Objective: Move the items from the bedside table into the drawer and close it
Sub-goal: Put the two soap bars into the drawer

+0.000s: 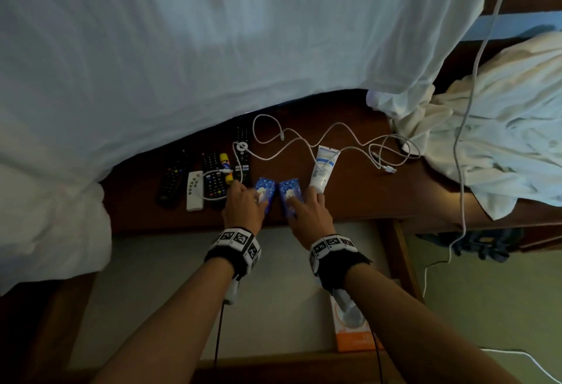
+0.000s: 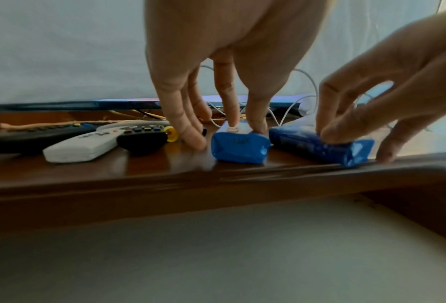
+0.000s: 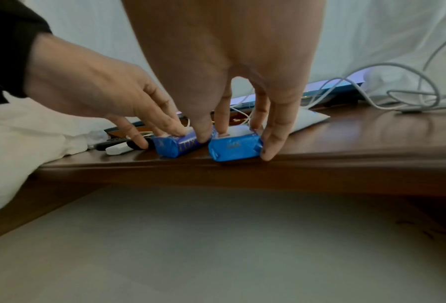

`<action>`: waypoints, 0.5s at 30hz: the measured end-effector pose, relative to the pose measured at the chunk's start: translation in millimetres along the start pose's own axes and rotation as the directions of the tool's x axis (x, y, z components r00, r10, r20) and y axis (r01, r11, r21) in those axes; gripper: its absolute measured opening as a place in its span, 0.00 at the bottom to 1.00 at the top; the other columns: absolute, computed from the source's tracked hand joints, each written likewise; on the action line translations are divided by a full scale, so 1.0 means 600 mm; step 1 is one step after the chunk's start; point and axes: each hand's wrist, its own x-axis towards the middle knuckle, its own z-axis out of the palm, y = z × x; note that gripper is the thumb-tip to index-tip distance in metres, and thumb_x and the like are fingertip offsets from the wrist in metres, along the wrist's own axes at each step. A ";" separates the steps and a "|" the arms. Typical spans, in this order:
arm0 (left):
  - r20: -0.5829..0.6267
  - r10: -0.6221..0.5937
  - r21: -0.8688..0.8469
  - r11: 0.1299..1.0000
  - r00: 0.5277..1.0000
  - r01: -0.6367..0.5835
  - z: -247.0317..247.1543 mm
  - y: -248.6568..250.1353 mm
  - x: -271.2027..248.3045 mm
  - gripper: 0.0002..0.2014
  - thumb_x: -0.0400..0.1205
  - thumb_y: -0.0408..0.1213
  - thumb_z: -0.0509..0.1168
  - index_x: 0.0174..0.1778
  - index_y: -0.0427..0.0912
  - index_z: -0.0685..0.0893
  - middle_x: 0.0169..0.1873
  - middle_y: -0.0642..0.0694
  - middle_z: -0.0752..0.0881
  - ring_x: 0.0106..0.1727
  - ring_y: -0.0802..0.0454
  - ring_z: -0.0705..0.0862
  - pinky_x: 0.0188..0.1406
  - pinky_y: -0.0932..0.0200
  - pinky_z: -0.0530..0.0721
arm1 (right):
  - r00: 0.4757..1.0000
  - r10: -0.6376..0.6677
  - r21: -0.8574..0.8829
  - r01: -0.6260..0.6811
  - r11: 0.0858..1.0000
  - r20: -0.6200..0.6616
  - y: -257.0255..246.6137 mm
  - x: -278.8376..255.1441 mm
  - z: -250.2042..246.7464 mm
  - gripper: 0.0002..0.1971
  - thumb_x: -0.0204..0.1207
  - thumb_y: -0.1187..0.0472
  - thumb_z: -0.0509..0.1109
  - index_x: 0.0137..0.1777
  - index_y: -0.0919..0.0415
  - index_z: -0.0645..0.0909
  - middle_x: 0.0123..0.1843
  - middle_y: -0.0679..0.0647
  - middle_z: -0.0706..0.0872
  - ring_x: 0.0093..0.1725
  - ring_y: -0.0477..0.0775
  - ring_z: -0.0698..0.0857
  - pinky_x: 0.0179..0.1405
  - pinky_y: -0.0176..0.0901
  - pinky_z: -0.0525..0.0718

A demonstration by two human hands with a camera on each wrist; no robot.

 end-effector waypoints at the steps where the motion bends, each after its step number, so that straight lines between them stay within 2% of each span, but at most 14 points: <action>1: 0.001 -0.004 -0.031 1.000 1.000 0.004 0.001 -0.001 -0.002 0.11 0.77 0.43 0.73 0.49 0.40 0.87 0.59 0.43 0.74 0.58 0.43 0.80 0.53 0.47 0.82 | 0.999 0.028 0.039 -0.027 0.999 -0.023 0.001 -0.003 0.002 0.18 0.78 0.54 0.67 0.66 0.56 0.75 0.71 0.64 0.67 0.68 0.68 0.70 0.55 0.61 0.85; 3: 0.026 -0.030 -0.089 0.996 0.999 0.032 0.002 0.000 -0.006 0.10 0.75 0.40 0.75 0.46 0.40 0.85 0.59 0.42 0.77 0.57 0.41 0.82 0.53 0.48 0.80 | 0.997 0.080 0.094 -0.077 0.993 -0.022 0.004 -0.009 0.003 0.16 0.77 0.55 0.70 0.62 0.59 0.75 0.70 0.63 0.68 0.64 0.68 0.74 0.54 0.60 0.84; 5: 0.047 -0.087 -0.172 0.981 0.995 0.094 0.005 0.002 -0.009 0.13 0.74 0.38 0.76 0.50 0.40 0.83 0.58 0.39 0.82 0.58 0.39 0.83 0.55 0.49 0.79 | 0.994 0.109 0.114 -0.109 0.988 0.000 0.008 -0.012 0.005 0.18 0.76 0.57 0.72 0.63 0.61 0.75 0.71 0.63 0.70 0.64 0.67 0.74 0.59 0.58 0.81; 7: 0.080 -0.161 -0.254 0.951 0.984 0.177 0.007 0.003 -0.011 0.22 0.72 0.38 0.78 0.60 0.39 0.80 0.60 0.38 0.84 0.62 0.38 0.83 0.59 0.48 0.79 | 0.989 0.144 0.168 -0.145 0.975 0.021 0.011 -0.013 0.002 0.24 0.73 0.60 0.74 0.66 0.63 0.71 0.69 0.64 0.75 0.63 0.67 0.75 0.60 0.55 0.78; 9: 0.133 -0.220 -0.303 0.919 0.967 0.251 0.007 0.002 -0.014 0.33 0.70 0.38 0.80 0.69 0.37 0.76 0.64 0.37 0.84 0.65 0.38 0.81 0.64 0.49 0.78 | 0.982 0.185 0.275 -0.188 0.943 0.039 0.017 -0.018 -0.005 0.32 0.68 0.62 0.78 0.69 0.62 0.67 0.65 0.64 0.79 0.62 0.67 0.77 0.57 0.53 0.77; 11: 0.192 -0.243 -0.353 0.887 0.951 0.298 0.004 -0.003 -0.020 0.36 0.67 0.36 0.82 0.70 0.34 0.77 0.63 0.37 0.85 0.64 0.41 0.83 0.60 0.53 0.79 | 0.972 0.224 0.374 -0.232 0.898 0.066 0.029 -0.026 -0.014 0.39 0.62 0.61 0.83 0.71 0.62 0.66 0.62 0.63 0.82 0.61 0.65 0.80 0.55 0.51 0.79; 12: 0.226 -0.228 -0.390 0.870 0.947 0.302 0.003 -0.008 -0.025 0.35 0.66 0.35 0.83 0.69 0.33 0.80 0.61 0.36 0.86 0.62 0.42 0.85 0.57 0.55 0.80 | 0.969 0.228 0.399 -0.246 0.883 0.093 0.037 -0.031 -0.018 0.39 0.61 0.59 0.84 0.70 0.63 0.70 0.59 0.61 0.83 0.59 0.63 0.82 0.53 0.50 0.80; 14: 0.306 -0.180 -0.467 0.827 0.935 0.312 0.004 -0.017 -0.041 0.32 0.64 0.33 0.84 0.64 0.32 0.84 0.58 0.36 0.88 0.56 0.44 0.87 0.51 0.57 0.82 | 0.954 0.230 0.457 -0.295 0.839 0.194 0.059 -0.043 -0.023 0.28 0.63 0.56 0.84 0.61 0.64 0.81 0.51 0.57 0.85 0.48 0.55 0.84 0.44 0.45 0.79; 15: 0.350 -0.162 -0.495 0.805 0.923 0.329 0.008 -0.021 -0.051 0.31 0.63 0.32 0.84 0.62 0.32 0.85 0.57 0.36 0.89 0.53 0.46 0.87 0.50 0.56 0.83 | 0.938 0.234 0.535 -0.338 0.775 0.254 0.070 -0.051 -0.024 0.23 0.65 0.56 0.83 0.57 0.64 0.84 0.46 0.56 0.85 0.42 0.53 0.82 0.39 0.43 0.77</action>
